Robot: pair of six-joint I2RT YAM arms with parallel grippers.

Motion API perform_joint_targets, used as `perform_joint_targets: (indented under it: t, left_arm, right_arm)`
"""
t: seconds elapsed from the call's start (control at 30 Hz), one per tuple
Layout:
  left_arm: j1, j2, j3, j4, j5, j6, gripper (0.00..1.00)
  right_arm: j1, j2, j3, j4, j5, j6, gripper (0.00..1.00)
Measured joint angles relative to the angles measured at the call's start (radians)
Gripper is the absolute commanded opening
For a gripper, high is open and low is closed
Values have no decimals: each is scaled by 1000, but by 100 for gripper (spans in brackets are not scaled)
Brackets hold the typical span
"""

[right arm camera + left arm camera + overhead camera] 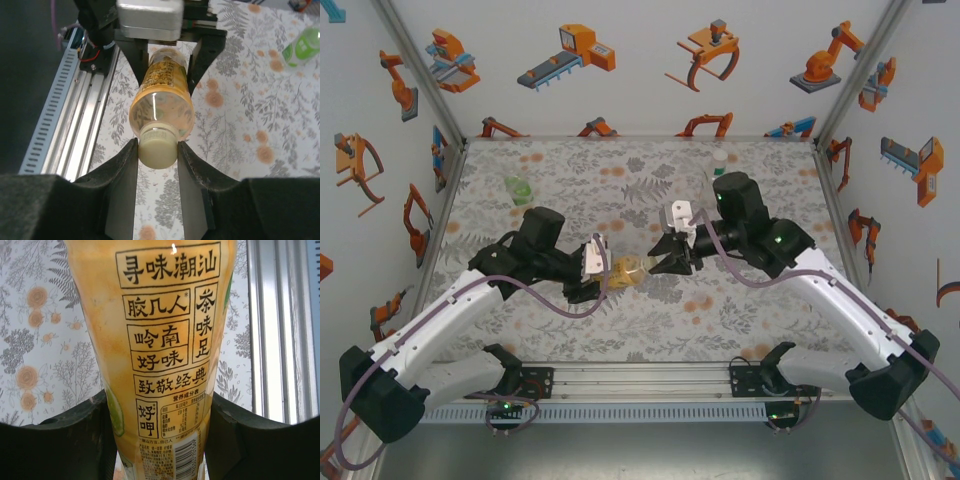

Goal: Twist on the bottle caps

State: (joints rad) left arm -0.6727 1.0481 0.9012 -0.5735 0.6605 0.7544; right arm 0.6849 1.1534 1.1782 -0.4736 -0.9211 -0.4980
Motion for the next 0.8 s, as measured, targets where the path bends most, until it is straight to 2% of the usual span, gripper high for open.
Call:
perform_joint_targets:
  t: [0.13, 0.37, 0.53, 0.57, 0.8]
  left_arm:
    - [4, -6, -1, -3, -48, -2, 0]
    - [15, -28, -21, 6, -118, -16, 0]
    - [27, -29, -27, 39, -142, -39, 0]
    - [31, -29, -27, 43, -146, -44, 0]
    - [47, -28, -31, 50, -179, -71, 0]
  right_arm:
    - [0, -23, -80, 150, 68, 267, 4]
    - [0, -53, -227, 409, 232, 833, 0]
    - [0, -40, -230, 409, 360, 1196, 0]
    - [-3, -31, -220, 399, 374, 1265, 4]
    - [-60, 70, -185, 373, 307, 1587, 6]
